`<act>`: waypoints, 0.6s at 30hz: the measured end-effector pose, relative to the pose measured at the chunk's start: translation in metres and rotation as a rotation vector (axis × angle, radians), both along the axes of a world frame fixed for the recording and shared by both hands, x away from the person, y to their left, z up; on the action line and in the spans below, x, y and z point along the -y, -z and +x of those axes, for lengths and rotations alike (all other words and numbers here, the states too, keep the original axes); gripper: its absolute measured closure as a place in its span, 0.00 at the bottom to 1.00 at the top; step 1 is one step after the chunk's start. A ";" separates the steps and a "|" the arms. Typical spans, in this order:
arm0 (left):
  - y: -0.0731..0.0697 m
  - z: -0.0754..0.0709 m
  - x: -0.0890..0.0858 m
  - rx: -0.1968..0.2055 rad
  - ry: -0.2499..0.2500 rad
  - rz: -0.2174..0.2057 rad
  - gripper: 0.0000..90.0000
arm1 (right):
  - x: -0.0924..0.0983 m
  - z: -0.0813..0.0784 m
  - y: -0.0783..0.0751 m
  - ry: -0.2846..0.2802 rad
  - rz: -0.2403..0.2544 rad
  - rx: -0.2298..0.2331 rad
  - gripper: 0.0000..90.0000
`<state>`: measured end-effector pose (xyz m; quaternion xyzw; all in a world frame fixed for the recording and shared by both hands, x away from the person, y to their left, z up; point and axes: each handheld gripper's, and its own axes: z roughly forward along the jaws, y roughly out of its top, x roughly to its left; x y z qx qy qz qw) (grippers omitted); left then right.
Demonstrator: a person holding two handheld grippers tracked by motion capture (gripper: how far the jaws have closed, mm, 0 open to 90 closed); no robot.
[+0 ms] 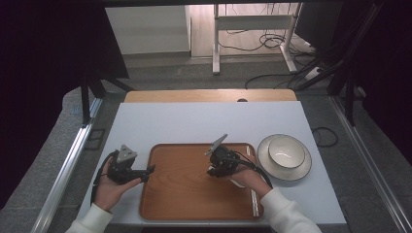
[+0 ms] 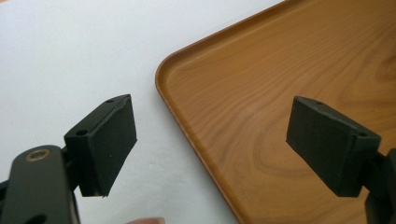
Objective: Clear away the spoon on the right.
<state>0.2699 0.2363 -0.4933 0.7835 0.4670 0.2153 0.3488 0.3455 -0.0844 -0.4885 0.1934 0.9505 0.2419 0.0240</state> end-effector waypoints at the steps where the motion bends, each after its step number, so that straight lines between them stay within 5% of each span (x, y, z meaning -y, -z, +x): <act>1: 0.000 0.000 0.000 0.000 0.000 0.000 0.17 | 0.000 0.000 0.000 0.005 -0.002 0.007 0.79; 10: 0.000 0.000 0.000 0.000 0.002 0.000 0.17 | 0.011 0.000 -0.018 0.078 0.062 0.065 0.55; 14: 0.000 0.000 0.000 0.002 0.001 0.000 0.17 | 0.020 -0.002 -0.031 0.067 0.104 0.056 0.63; 18: -0.001 0.000 -0.001 0.006 -0.003 -0.005 0.17 | 0.025 -0.008 -0.032 0.014 0.097 -0.002 0.83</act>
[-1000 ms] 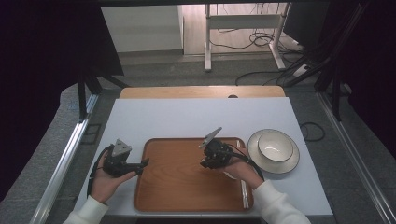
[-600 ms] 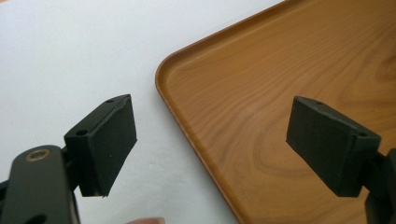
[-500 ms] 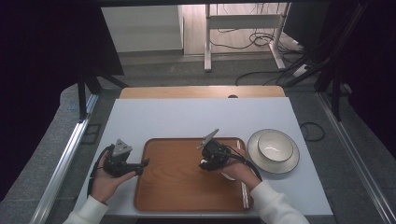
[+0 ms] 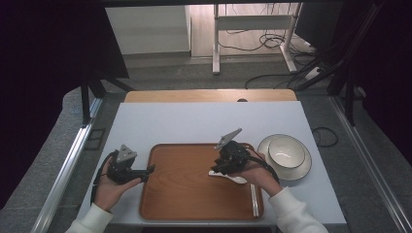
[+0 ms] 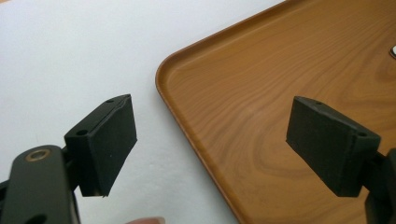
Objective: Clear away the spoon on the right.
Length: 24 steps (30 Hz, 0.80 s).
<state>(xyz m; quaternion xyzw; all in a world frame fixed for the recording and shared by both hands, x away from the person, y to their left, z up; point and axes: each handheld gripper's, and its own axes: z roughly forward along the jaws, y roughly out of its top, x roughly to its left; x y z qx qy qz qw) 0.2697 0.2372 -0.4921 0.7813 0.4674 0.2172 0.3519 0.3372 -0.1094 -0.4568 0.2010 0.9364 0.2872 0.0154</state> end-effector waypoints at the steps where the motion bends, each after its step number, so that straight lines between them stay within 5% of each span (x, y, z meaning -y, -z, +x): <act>1: 0.000 0.000 0.000 0.000 0.000 -0.001 0.17 | 0.000 -0.002 0.002 -0.018 -0.008 -0.014 0.89; 4: 0.000 0.000 0.000 0.000 0.001 0.000 0.17 | -0.005 -0.007 0.011 -0.062 -0.056 -0.039 0.98; 10: 0.001 0.001 0.001 -0.001 0.004 0.002 0.17 | -0.012 -0.005 0.027 -0.073 -0.126 -0.042 0.99; 24: 0.001 0.001 0.001 -0.006 0.007 0.006 0.17 | 0.004 0.014 0.030 0.093 -0.101 -0.002 0.99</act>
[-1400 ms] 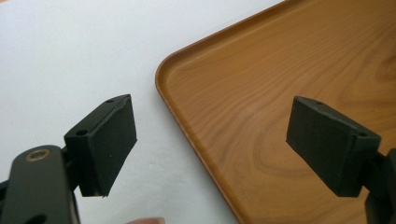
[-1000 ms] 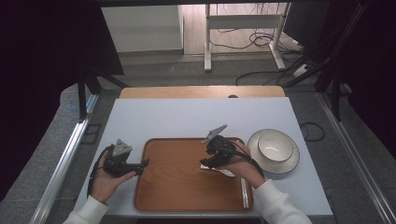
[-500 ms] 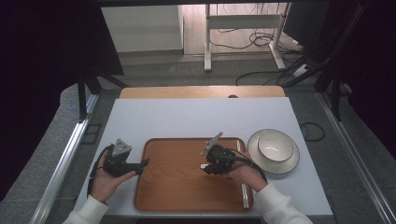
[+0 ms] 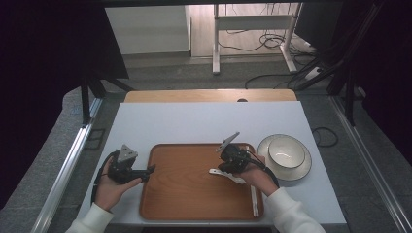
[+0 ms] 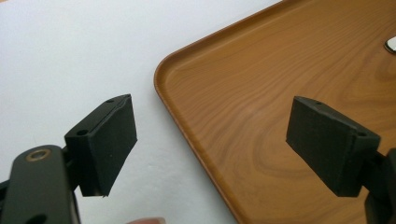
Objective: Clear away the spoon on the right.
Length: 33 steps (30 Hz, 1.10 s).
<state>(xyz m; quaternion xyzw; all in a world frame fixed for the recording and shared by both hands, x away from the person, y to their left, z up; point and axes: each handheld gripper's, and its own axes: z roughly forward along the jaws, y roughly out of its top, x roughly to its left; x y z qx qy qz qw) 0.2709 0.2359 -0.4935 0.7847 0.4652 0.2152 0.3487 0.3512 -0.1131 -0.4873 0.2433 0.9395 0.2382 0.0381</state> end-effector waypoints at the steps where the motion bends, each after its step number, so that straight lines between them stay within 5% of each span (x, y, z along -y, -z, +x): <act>1: 0.000 0.000 0.000 0.000 0.000 0.000 0.18 | -0.001 -0.001 0.000 -0.007 0.005 -0.008 0.99; 10: 0.001 0.000 0.000 -0.001 0.001 0.002 0.18 | -0.012 -0.008 0.006 -0.081 -0.029 -0.054 0.99; 24: 0.000 0.000 -0.001 0.001 -0.003 -0.001 0.18 | 0.007 0.009 0.010 0.113 -0.062 -0.007 0.99; 33: 0.000 0.001 -0.002 0.000 -0.002 -0.002 0.18 | 0.014 0.014 0.009 0.159 -0.064 0.004 0.99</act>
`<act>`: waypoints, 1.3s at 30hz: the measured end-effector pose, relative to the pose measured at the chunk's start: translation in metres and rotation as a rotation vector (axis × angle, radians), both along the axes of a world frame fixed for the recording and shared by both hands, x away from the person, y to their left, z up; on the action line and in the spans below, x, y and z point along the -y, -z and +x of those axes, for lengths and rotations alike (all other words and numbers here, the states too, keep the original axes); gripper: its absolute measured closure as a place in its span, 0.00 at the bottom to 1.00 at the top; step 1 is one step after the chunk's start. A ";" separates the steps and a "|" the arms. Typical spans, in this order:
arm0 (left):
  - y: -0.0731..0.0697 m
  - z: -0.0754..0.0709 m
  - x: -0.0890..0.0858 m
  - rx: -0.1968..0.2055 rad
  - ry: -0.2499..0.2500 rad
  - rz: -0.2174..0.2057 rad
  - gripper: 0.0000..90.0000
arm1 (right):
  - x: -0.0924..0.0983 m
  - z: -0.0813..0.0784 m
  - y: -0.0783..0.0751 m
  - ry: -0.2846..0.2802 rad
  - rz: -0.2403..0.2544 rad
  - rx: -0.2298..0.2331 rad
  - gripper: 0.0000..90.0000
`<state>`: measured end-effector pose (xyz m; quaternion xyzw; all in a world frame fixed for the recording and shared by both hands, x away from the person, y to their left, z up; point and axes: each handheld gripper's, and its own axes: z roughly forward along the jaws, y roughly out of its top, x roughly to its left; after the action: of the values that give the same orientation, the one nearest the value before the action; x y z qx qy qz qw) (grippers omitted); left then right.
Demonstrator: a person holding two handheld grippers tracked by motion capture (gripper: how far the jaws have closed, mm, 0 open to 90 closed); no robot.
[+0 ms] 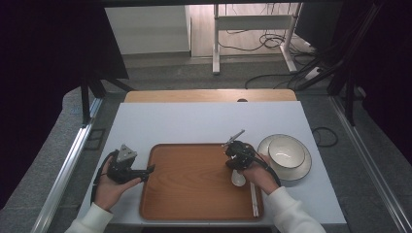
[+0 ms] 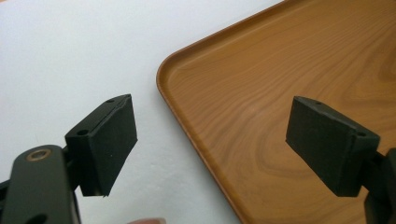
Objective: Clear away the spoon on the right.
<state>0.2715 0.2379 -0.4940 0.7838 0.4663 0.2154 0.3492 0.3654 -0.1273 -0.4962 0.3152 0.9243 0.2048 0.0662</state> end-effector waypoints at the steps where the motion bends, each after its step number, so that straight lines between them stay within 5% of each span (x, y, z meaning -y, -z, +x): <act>1: 0.000 0.000 0.000 0.000 0.000 0.001 0.18 | 0.000 0.000 0.000 0.005 -0.001 -0.002 0.99; 10: 0.000 0.000 0.000 0.002 -0.001 -0.002 0.18 | 0.003 0.000 -0.005 -0.007 0.035 0.015 0.99; 27: -0.001 -0.001 0.001 0.008 -0.001 -0.004 0.18 | 0.037 -0.006 -0.052 -0.016 0.208 0.086 0.99; 39: -0.004 -0.003 -0.001 0.029 -0.015 -0.005 0.18 | 0.068 -0.010 -0.077 -0.014 0.243 0.117 0.54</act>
<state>0.2687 0.2392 -0.4896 0.7763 0.4673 0.2283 0.3562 0.3550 -0.1949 -0.4191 0.3018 0.8895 0.3337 0.0799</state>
